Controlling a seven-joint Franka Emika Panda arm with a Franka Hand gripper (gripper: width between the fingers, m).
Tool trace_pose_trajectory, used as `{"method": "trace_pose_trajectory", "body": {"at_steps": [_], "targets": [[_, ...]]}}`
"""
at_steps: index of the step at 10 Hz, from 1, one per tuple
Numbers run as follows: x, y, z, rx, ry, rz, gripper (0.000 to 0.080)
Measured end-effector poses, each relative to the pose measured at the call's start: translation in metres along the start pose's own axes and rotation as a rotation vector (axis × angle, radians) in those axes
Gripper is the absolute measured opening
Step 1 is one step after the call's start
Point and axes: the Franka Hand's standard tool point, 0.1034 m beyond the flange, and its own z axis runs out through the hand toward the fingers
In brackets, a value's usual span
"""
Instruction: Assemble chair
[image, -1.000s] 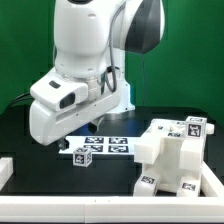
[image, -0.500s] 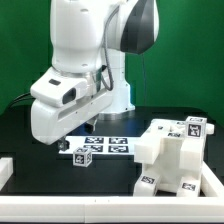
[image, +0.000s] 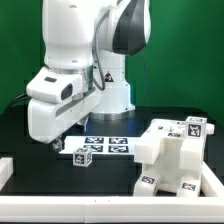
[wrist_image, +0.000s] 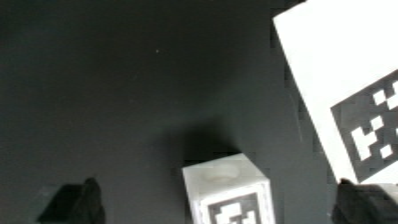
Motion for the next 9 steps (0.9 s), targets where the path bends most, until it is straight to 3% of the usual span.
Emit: {"method": "trace_pose_trajectory", "body": {"at_steps": [4,6,9], "targets": [[-0.006,-0.002,0.004,-0.043,0.006,-0.097,0.0649],[-0.004,-0.006,0.009,-0.036,0.003,-0.093,0.0649],[0.012,0.004,0.016,-0.022,-0.010,-0.055,0.0649]]}}
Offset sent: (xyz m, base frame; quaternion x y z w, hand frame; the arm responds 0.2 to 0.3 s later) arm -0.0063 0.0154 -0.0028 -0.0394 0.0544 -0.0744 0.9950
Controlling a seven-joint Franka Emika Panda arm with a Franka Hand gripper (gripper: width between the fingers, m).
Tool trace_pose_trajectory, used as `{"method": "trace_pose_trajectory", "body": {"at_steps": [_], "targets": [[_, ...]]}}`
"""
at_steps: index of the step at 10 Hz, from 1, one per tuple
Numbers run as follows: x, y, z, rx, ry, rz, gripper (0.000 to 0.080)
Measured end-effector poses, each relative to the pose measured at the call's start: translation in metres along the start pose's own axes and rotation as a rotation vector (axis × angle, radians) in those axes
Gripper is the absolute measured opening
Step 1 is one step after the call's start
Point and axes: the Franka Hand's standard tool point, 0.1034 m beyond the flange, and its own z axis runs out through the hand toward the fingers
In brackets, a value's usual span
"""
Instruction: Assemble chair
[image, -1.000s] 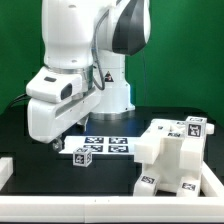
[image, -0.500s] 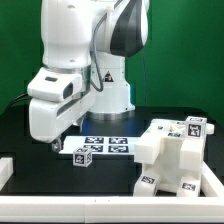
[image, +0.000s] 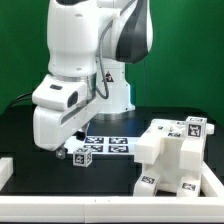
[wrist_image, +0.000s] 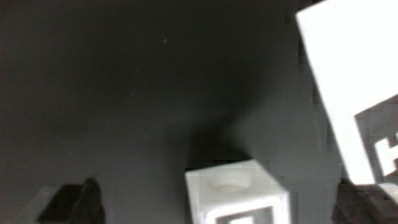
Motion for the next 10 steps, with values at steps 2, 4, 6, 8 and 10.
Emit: {"method": "trace_pose_trajectory", "body": {"at_steps": [2,4,6,8,10], "targets": [[0.009,0.000,0.011,0.012,-0.012,0.006,0.0649],[0.021,-0.004,0.017,-0.001,-0.009,0.021,0.0649],[0.017,-0.002,0.017,-0.008,-0.009,0.028,0.0559],[0.017,-0.002,0.018,-0.008,-0.009,0.035,0.0304],[-0.005,0.001,0.019,-0.018,0.002,0.131,0.0279]]}}
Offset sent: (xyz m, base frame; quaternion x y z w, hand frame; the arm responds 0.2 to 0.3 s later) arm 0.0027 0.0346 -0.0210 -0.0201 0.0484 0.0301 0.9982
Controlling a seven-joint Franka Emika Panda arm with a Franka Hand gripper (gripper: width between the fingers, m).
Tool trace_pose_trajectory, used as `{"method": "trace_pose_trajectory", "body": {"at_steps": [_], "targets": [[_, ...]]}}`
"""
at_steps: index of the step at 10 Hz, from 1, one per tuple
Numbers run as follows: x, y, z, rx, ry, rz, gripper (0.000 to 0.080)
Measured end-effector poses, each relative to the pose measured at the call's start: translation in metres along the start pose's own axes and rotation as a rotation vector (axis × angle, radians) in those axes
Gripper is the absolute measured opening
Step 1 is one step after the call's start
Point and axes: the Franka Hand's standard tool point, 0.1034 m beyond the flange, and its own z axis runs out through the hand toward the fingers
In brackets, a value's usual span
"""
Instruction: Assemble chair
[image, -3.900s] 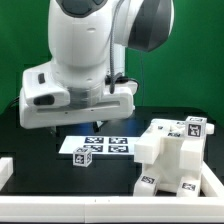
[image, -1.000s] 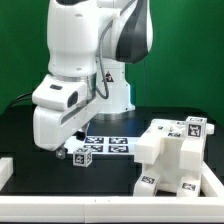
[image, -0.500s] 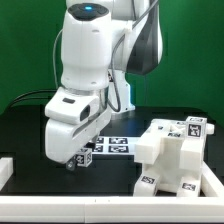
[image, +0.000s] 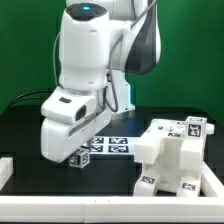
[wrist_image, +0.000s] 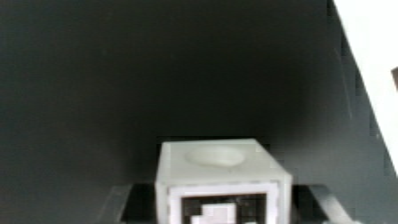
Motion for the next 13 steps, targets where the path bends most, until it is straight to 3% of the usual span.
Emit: {"method": "trace_pose_trajectory", "body": {"at_steps": [1,2,6,7,9,10,11,12,13], "targets": [[-0.019,0.003,0.001,-0.019,0.010,0.121,0.0279],[-0.037,0.000,0.005,-0.001,0.032,0.333,0.0279],[-0.041,-0.001,0.007,0.012,0.030,0.645,0.0280],[-0.040,-0.001,0.007,0.020,0.042,0.865,0.0280],[-0.041,-0.005,0.008,0.057,0.051,1.148,0.0281],[-0.045,-0.006,0.009,0.078,0.062,1.207,0.0281],[-0.045,-0.006,0.009,0.078,0.058,1.197,0.0281],[-0.043,-0.009,0.009,0.106,0.042,1.194,0.0281],[-0.043,-0.009,0.008,0.132,0.030,1.197,0.0434]]}}
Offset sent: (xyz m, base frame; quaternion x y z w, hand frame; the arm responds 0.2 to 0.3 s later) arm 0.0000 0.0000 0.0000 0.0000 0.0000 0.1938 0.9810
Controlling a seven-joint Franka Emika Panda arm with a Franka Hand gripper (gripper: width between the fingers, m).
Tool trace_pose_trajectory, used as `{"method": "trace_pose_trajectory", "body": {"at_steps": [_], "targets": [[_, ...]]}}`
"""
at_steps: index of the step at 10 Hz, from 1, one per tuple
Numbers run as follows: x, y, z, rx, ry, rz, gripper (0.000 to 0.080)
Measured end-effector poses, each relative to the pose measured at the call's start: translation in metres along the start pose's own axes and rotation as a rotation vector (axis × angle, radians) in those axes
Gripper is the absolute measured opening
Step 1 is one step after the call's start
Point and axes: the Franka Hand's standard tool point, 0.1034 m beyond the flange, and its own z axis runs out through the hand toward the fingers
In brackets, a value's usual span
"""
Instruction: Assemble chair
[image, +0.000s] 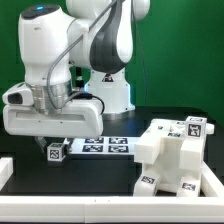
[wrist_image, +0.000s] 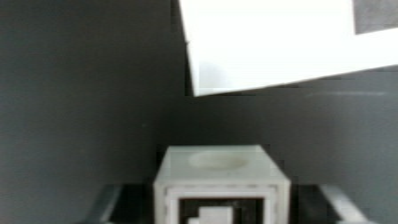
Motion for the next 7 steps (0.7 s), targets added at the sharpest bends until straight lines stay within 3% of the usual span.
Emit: {"method": "trace_pose_trajectory", "body": {"at_steps": [1,2,3,5,7], "targets": [[0.003,-0.001,-0.004,0.015,-0.025,0.006,0.0564],[0.003,-0.003,-0.006,0.037,-0.125,0.013,0.0564],[0.013,0.001,-0.013,0.042,-0.231,0.024,0.0635],[0.032,0.000,-0.016,0.047,-0.363,0.047,0.0648],[0.024,-0.002,-0.014,0.069,-0.520,0.046,0.0649]]}}
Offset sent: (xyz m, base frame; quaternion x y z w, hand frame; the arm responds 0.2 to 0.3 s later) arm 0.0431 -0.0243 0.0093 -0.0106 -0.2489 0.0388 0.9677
